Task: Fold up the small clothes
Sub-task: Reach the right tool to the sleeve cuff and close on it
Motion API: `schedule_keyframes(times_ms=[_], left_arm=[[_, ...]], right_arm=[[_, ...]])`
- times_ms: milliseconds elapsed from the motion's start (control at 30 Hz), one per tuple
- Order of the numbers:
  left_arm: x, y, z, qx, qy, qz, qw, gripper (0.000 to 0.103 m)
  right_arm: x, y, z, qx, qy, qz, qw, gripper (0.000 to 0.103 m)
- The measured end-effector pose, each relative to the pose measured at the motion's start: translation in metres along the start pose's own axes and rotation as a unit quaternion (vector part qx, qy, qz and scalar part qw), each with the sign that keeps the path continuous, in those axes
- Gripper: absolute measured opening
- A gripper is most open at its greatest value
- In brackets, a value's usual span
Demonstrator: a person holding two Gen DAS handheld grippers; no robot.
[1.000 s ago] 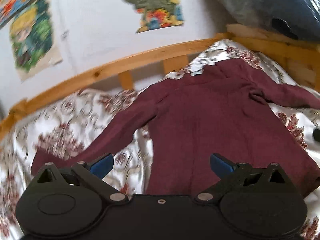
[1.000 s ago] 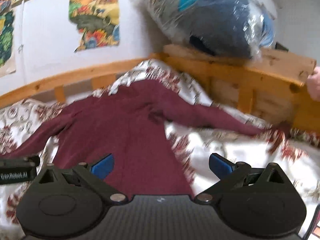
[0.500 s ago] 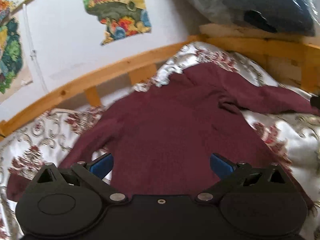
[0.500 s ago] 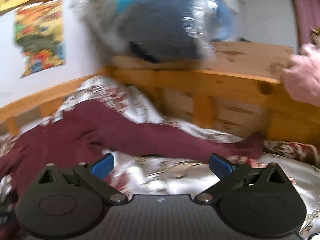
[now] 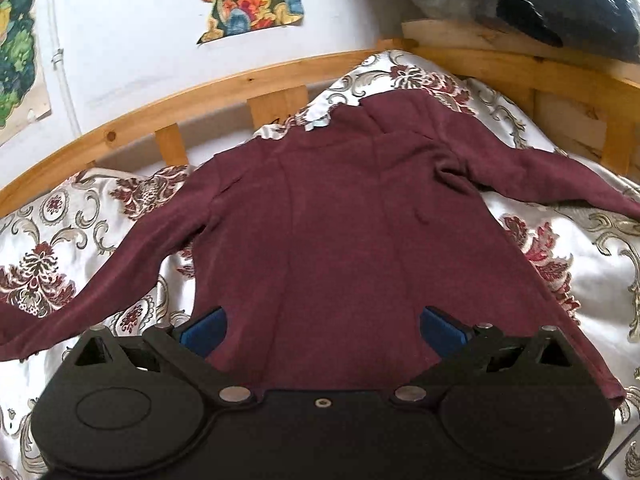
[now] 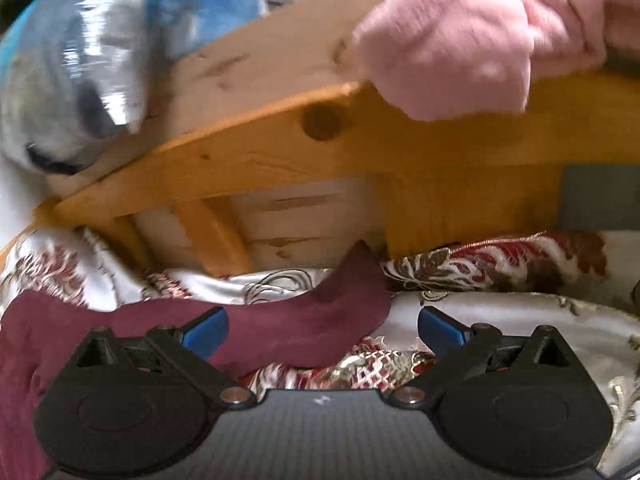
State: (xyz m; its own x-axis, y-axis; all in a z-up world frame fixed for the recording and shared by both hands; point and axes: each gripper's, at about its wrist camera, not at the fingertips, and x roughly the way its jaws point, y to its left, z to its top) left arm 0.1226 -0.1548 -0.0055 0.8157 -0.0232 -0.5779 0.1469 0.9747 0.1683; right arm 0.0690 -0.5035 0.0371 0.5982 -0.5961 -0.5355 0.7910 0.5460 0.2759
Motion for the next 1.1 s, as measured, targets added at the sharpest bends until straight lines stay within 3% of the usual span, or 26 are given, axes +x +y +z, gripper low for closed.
schedule_keyframes(times_ms=[100, 233, 367, 467, 600, 733, 900, 1000, 1100], left_arm=[[0.002, 0.004, 0.001, -0.002, 0.005, 0.007, 1.0000, 0.102], [0.003, 0.009, 0.005, 0.001, 0.008, 0.013, 0.9999, 0.102], [0.004, 0.018, 0.009, -0.005, 0.008, 0.022, 0.9997, 0.102], [0.003, 0.024, 0.008, -0.013, 0.009, 0.027, 0.9995, 0.102], [0.000, 0.027, 0.004, -0.019, 0.011, 0.026, 0.9994, 0.102], [-0.004, 0.027, 0.000, -0.020, 0.004, 0.007, 0.9998, 0.102], [-0.009, 0.037, 0.005, -0.038, -0.010, 0.023, 0.9989, 0.102], [-0.013, 0.052, 0.007, -0.070, -0.020, 0.052, 0.9960, 0.102], [-0.017, 0.068, 0.008, -0.101, -0.035, 0.090, 0.9901, 0.102]], right_arm=[[0.011, 0.001, -0.001, 0.007, 0.010, -0.020, 1.000, 0.092], [0.032, -0.004, -0.001, 0.035, 0.032, -0.031, 0.998, 0.072], [0.040, -0.010, -0.004, 0.056, 0.035, -0.036, 0.997, 0.035], [0.038, -0.015, -0.005, 0.072, 0.023, -0.028, 0.997, 0.018], [0.026, -0.007, -0.005, 0.041, -0.009, -0.021, 0.999, 0.012], [0.007, 0.023, -0.007, -0.044, -0.064, -0.001, 0.997, 0.011], [-0.026, 0.086, -0.014, -0.171, -0.151, 0.078, 0.971, 0.011], [-0.051, 0.128, -0.024, -0.231, -0.190, 0.158, 0.941, 0.011], [-0.074, 0.169, -0.044, -0.290, -0.203, 0.249, 0.902, 0.011]])
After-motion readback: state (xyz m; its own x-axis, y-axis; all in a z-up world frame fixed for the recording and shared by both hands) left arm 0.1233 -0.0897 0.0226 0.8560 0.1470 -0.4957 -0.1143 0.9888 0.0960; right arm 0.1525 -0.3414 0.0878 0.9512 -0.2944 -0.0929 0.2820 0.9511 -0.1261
